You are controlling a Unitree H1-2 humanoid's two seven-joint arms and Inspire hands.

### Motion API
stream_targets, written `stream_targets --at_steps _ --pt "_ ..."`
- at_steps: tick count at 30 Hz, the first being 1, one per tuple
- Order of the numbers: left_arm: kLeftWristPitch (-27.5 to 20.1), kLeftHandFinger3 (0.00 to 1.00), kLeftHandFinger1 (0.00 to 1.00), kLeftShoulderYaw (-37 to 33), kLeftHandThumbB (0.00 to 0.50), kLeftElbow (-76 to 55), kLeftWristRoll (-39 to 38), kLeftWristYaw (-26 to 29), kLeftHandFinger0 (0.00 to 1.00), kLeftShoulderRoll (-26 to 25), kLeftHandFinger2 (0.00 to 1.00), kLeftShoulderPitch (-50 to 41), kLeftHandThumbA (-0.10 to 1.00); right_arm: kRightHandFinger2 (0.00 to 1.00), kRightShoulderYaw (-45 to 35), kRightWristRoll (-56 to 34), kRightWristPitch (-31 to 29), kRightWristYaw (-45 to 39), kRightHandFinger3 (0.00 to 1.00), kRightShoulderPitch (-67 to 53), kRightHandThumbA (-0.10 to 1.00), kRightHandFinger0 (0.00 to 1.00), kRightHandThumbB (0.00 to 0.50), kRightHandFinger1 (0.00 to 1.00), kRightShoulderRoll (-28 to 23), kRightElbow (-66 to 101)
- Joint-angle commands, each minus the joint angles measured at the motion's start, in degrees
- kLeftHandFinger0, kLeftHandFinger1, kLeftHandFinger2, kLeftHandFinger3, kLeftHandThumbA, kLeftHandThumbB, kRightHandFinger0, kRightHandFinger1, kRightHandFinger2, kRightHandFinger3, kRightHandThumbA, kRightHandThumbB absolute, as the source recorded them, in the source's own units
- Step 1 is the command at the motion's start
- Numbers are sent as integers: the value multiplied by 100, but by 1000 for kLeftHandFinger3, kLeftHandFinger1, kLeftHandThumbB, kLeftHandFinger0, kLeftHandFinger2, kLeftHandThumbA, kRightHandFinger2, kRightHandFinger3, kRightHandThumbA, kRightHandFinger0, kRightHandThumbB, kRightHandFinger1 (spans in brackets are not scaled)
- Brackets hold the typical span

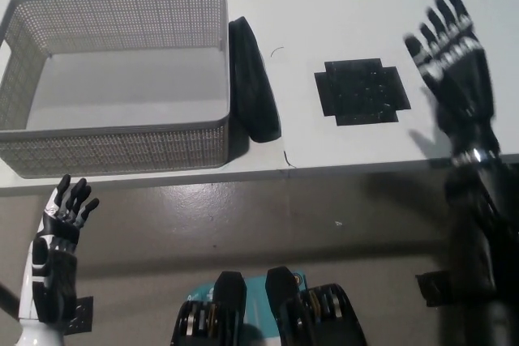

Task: Use the right hand to push the pencil case on the right hand side to the container on the left side

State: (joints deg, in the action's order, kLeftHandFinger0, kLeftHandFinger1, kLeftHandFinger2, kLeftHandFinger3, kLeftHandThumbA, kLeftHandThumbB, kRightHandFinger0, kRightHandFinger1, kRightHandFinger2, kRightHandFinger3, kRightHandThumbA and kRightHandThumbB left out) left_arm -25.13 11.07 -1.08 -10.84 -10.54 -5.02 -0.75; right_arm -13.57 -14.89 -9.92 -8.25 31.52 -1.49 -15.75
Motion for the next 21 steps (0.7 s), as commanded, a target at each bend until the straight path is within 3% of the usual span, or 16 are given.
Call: stream_targets --at_steps 1,2,6,11,21 --pt "-150 1000 1000 -96 410 -145 -125 -87 1000 -233 1000 165 1000 1000 6 -547 549 -221 1000 -1248 1000 1000 325 1000 -642 3743" --pt "-171 1000 1000 -86 403 -131 -88 -81 1000 -244 1000 188 1000 1000 -5 -588 502 -247 1000 -1443 1000 1000 332 1000 -670 3800" --pt "-179 1000 1000 -26 399 -136 17 -18 1000 -272 1000 207 1000 1000 49 -622 320 -340 1000 -1976 1000 1000 268 1000 -686 3715" --pt "-179 1000 1000 -6 396 -126 75 5 1000 -294 1000 238 1000 1000 212 -613 270 -441 1000 -2511 1000 1000 230 1000 -716 3549" --pt "-172 1000 1000 -59 390 -77 -62 12 1000 -397 1000 328 1000 1000 790 -370 115 -520 1000 -2920 1000 1000 196 1000 -648 2665"
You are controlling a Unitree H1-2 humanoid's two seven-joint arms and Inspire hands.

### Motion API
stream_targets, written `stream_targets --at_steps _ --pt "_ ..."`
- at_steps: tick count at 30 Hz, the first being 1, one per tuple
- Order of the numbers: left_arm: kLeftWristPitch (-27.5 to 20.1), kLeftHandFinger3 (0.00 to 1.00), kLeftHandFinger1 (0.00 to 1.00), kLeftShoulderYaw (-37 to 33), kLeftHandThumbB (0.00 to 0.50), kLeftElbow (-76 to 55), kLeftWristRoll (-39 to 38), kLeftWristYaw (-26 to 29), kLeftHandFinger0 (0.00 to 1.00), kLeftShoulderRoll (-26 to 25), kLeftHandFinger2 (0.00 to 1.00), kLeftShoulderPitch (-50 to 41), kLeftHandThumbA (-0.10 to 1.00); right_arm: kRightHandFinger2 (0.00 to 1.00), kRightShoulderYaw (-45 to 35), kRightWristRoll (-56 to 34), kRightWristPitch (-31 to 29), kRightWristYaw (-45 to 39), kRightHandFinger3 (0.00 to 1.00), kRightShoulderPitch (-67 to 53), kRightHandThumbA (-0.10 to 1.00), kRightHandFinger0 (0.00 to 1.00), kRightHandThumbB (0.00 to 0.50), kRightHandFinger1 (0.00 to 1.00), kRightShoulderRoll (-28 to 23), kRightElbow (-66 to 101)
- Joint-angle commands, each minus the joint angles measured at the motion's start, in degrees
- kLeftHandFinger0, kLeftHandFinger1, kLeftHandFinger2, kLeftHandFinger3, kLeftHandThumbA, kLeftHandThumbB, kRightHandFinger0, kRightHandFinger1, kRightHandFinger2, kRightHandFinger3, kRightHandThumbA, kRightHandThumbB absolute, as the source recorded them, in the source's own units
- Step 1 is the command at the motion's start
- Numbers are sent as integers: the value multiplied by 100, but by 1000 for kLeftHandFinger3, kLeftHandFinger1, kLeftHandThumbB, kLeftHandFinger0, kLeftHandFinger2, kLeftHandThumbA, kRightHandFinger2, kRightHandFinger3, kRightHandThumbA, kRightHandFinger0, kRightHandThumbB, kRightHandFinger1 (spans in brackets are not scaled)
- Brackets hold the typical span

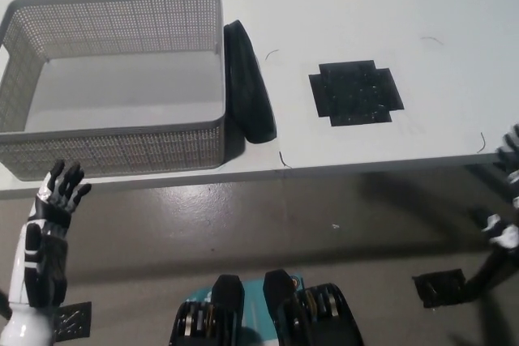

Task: Use the right hand to push the pencil case on the right hand side to the container on the left side

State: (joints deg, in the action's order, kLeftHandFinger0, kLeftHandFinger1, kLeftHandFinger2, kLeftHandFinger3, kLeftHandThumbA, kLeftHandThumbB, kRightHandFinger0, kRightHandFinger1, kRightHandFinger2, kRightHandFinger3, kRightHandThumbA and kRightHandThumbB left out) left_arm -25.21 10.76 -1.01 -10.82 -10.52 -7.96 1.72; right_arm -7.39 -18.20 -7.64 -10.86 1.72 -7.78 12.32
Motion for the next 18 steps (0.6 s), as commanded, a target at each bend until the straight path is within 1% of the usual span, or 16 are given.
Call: stream_targets --at_steps 1,4,6,7,8,9,10,11,12,14,15,17,18 --pt "-170 1000 1000 -12 390 -85 25 54 1000 -105 1000 76 1000 1000 274 6 -114 -271 1000 69 1000 1000 187 1000 -13 -320" --pt "-152 1000 1000 -11 390 -64 -16 67 1000 -94 1000 69 1000 1000 433 -76 -227 -369 1000 175 1000 1000 134 1000 65 -711" --pt "-165 1000 1000 0 384 -32 14 72 1000 -95 1000 76 1000 1000 533 -87 -237 -405 1000 284 1000 1000 156 1000 118 -990" --pt "-171 1000 1000 0 384 -15 15 69 1000 -96 1000 92 1000 1000 546 -85 -251 -407 1000 312 1000 1000 156 1000 124 -1049" --pt "-172 1000 1000 7 382 15 23 46 1000 -96 1000 115 1000 1000 566 -70 -294 -406 1000 369 1000 1000 117 1000 140 -1168" --pt "-172 1000 1000 6 381 17 48 41 1000 -98 1000 110 1000 1000 591 -46 -291 -378 1000 422 1000 1000 150 1000 173 -1283" --pt "-172 1000 1000 -2 380 18 34 27 1000 -99 1000 100 1000 1000 604 -32 -291 -365 1000 452 1000 1000 153 1000 193 -1348" --pt "-172 1000 1000 -3 369 41 8 2 1000 -102 1000 110 1000 1000 608 -9 -291 -339 1000 512 1000 1000 150 1000 223 -1425" --pt "-172 1000 1000 0 369 44 5 5 1000 -105 1000 110 1000 1000 618 -10 -296 -350 1000 538 1000 1000 151 1000 229 -1455" --pt "-172 1000 1000 26 378 59 64 34 1000 -112 1000 79 1000 1000 636 -18 -224 -340 1000 555 1000 1000 150 1000 257 -1446" --pt "-172 1000 1000 36 388 75 90 56 1000 -114 1000 71 1000 1000 645 -34 -212 -354 1000 568 1000 1000 139 1000 257 -1440" --pt "-171 1000 1000 43 408 145 16 71 1000 -128 1000 64 1000 1000 645 -20 -299 -378 1000 594 1000 1000 141 1000 244 -1488" --pt "-170 1000 1000 38 409 161 -14 68 1000 -133 1000 60 1000 1000 638 -25 -315 -380 1000 596 1000 1000 141 1000 239 -1498"
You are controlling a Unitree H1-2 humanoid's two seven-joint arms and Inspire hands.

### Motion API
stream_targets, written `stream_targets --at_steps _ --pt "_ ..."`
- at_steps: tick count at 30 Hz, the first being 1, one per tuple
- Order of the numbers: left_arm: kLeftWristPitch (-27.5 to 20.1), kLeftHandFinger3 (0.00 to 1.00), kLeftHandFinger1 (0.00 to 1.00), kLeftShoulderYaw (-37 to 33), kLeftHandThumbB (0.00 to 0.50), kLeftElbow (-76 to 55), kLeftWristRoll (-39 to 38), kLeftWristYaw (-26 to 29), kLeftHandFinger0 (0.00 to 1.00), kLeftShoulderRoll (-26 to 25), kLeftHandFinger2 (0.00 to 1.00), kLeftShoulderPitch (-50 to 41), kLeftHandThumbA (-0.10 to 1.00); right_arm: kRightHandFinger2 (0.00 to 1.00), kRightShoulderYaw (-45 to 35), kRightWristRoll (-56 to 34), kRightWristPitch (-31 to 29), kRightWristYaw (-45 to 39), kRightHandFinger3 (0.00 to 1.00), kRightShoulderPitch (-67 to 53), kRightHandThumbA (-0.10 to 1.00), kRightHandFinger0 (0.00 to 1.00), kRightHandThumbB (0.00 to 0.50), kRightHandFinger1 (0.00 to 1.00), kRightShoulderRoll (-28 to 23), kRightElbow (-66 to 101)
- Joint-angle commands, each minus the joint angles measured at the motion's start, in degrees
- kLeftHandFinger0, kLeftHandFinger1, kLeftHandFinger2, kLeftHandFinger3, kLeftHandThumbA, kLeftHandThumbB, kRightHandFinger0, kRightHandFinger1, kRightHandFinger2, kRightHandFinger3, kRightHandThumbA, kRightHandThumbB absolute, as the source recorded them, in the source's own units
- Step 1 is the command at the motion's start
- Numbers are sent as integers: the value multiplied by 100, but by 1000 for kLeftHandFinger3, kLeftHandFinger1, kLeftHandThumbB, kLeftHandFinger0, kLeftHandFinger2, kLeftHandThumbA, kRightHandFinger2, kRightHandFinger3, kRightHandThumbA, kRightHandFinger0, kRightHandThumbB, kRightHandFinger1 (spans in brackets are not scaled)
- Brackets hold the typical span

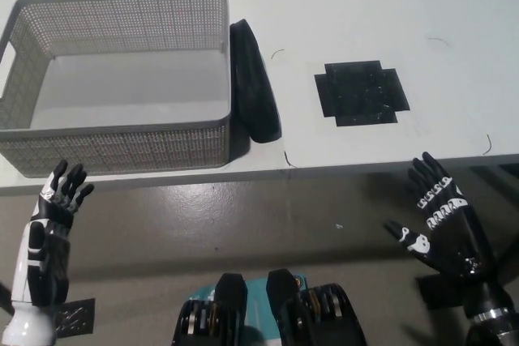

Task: Use the right hand to push the pencil case on the right hand side to the container on the left side

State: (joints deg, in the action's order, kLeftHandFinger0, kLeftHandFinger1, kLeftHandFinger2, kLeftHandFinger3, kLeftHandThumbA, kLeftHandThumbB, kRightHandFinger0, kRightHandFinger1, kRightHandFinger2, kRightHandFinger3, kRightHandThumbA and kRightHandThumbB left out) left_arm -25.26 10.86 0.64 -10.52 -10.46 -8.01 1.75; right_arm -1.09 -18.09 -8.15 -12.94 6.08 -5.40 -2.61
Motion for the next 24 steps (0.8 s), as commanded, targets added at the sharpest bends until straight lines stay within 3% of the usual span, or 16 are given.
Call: stream_targets --at_steps 1,4,24 --pt "-154 1000 1000 39 416 26 -58 65 1000 -136 1000 51 1000 1000 -5 -56 -267 -176 1000 167 1000 1000 143 1000 -5 -10" --pt "-167 1000 1000 101 415 99 -63 7 1000 -151 1000 31 1000 1000 -43 -97 -242 -164 1000 188 1000 1000 170 1000 -8 -38" --pt "-167 1000 1000 265 389 200 -41 -192 1000 -163 1000 -154 1000 1000 -97 -158 -187 -150 1000 172 1000 1000 166 1000 -20 62"
